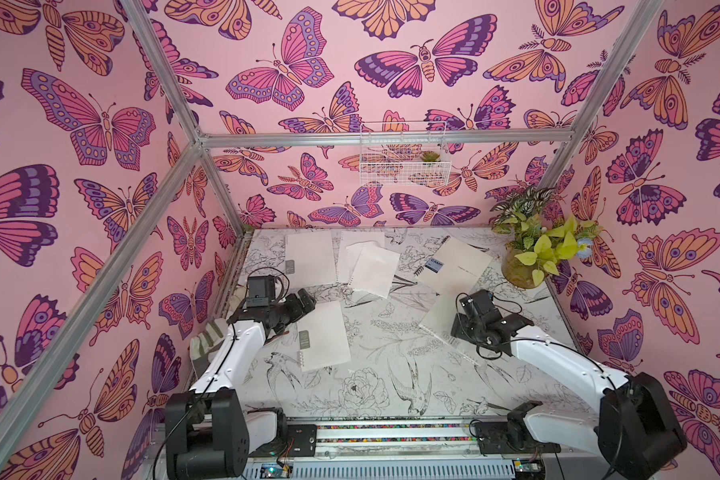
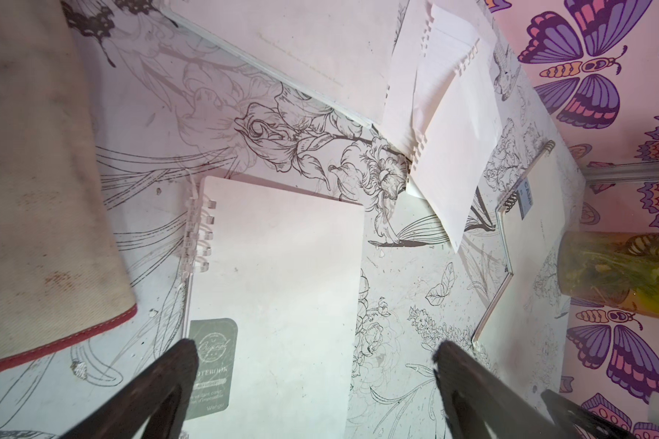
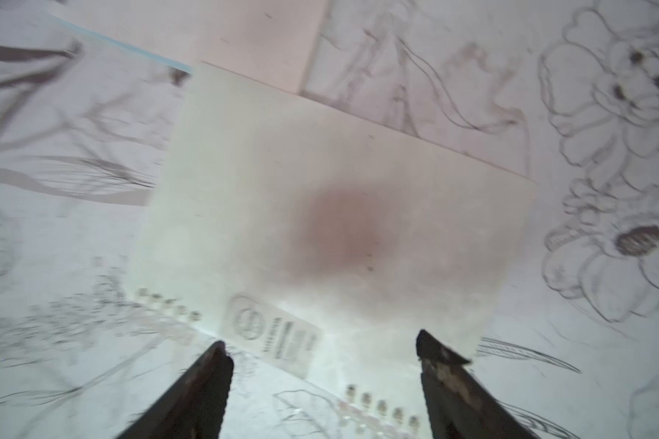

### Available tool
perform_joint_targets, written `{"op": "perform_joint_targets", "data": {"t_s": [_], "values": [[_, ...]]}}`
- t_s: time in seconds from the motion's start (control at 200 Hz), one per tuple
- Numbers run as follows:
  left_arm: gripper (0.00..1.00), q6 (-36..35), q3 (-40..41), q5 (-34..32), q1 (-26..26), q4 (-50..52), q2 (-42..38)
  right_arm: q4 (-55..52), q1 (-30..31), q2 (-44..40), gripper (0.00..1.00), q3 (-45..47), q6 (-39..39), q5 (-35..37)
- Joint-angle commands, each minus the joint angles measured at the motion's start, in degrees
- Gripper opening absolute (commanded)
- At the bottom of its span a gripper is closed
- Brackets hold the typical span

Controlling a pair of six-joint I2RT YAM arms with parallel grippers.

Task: Tear off pages from different notebooks
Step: Move the notebook to the center of the board.

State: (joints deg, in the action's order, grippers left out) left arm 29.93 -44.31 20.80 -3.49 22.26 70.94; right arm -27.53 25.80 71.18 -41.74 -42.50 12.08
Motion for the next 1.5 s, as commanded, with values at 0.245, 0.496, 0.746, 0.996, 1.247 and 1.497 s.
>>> {"op": "perform_joint_targets", "data": {"t_s": [0.245, 0.496, 0.746, 0.996, 1.247, 1.497], "values": [[1.0, -1.76, 0.63, 0.25, -0.49, -0.29, 0.15, 6.01, 12.32, 29.91, 0.75, -22.45, 7.4, -10.84], [1.0, -2.0, 0.27, 0.46, -0.52, -0.24, 1.3, 7.72, 9.35, 31.47, 0.74, -14.87, 3.32, -8.48], [1.0, -2.18, 0.19, 0.55, -0.56, -0.3, 1.13, 10.33, -1.17, 16.27, 0.75, 1.53, -0.12, -7.24], [1.0, -2.07, 0.19, 1.01, -0.56, -0.29, 1.05, 6.35, -5.89, 15.09, 0.77, -7.75, 6.63, -10.15], [1.0, -2.26, 0.37, 0.56, -0.56, -0.29, 0.29, -1.62, -4.86, 36.14, 0.76, -36.98, 13.6, -7.18], [1.0, -2.51, 0.48, 0.06, -0.56, -0.29, 0.61, -11.39, -3.71, 58.69, 0.67, -65.68, 15.91, -4.27]]}}
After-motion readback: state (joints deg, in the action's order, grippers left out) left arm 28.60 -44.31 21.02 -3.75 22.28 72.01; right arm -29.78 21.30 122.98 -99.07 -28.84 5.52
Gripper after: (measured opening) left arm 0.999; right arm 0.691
